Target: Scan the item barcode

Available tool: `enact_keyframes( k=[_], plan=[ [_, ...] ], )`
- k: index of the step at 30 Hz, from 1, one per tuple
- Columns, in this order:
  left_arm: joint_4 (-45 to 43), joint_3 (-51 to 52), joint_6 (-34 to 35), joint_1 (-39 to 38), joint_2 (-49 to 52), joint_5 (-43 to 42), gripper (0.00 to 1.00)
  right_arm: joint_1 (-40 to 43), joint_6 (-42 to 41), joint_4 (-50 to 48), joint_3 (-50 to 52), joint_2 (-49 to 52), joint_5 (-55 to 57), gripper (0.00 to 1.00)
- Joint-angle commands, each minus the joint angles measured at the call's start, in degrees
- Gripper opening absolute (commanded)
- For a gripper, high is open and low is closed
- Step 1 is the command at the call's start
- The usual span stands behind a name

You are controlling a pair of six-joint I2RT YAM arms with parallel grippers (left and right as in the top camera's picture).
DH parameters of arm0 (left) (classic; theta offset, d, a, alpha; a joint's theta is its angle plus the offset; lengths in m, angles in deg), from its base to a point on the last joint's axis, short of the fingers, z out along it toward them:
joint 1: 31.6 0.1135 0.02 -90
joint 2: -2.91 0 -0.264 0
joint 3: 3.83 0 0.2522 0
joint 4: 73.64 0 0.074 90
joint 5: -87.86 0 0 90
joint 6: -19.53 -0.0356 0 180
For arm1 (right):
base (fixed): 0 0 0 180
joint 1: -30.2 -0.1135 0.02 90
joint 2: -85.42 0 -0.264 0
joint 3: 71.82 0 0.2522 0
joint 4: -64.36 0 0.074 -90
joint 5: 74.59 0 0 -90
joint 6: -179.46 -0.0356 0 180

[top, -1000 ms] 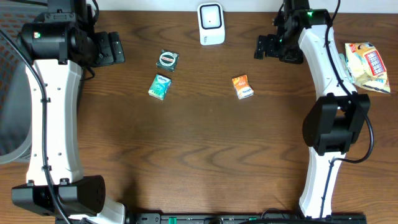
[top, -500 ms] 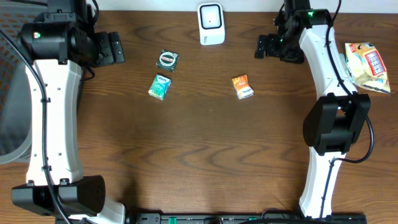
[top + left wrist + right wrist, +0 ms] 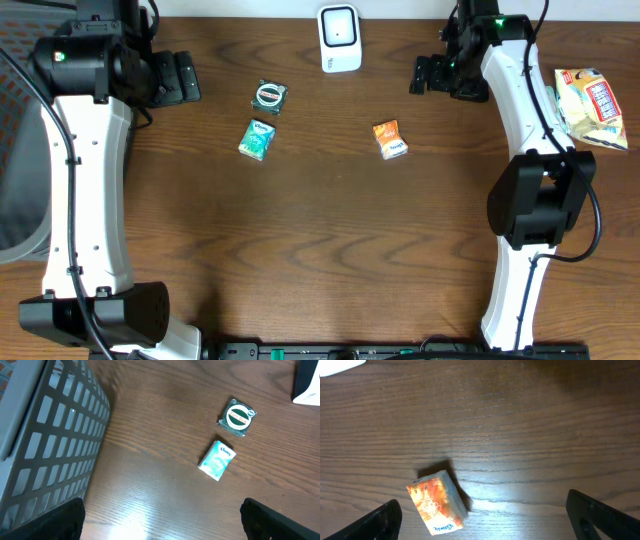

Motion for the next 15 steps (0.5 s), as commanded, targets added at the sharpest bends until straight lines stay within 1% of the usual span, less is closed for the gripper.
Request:
enact_keyframes(
  k=[1, 11, 12, 15],
  plan=[
    [0.0, 0.28, 0.52, 0.24, 0.22, 0.92, 0.98, 0.24, 0.68, -0.04, 0.48, -0.31, 0.48, 0.99],
    [0.0, 0.28, 0.5, 0.24, 0.22, 0.92, 0.98, 0.24, 0.68, -0.04, 0.5, -0.31, 0.48, 0.98],
    [0.0, 0.28, 0.5, 0.24, 0.22, 0.92, 0.97, 0.24, 0.68, -0.04, 0.5, -0.31, 0.48, 0.96],
    [0.0, 0.28, 0.52, 0.22, 0.22, 0.92, 0.98, 0.24, 0.66, -0.07, 0.5, -0.31, 0.46, 0.86]
  ],
)
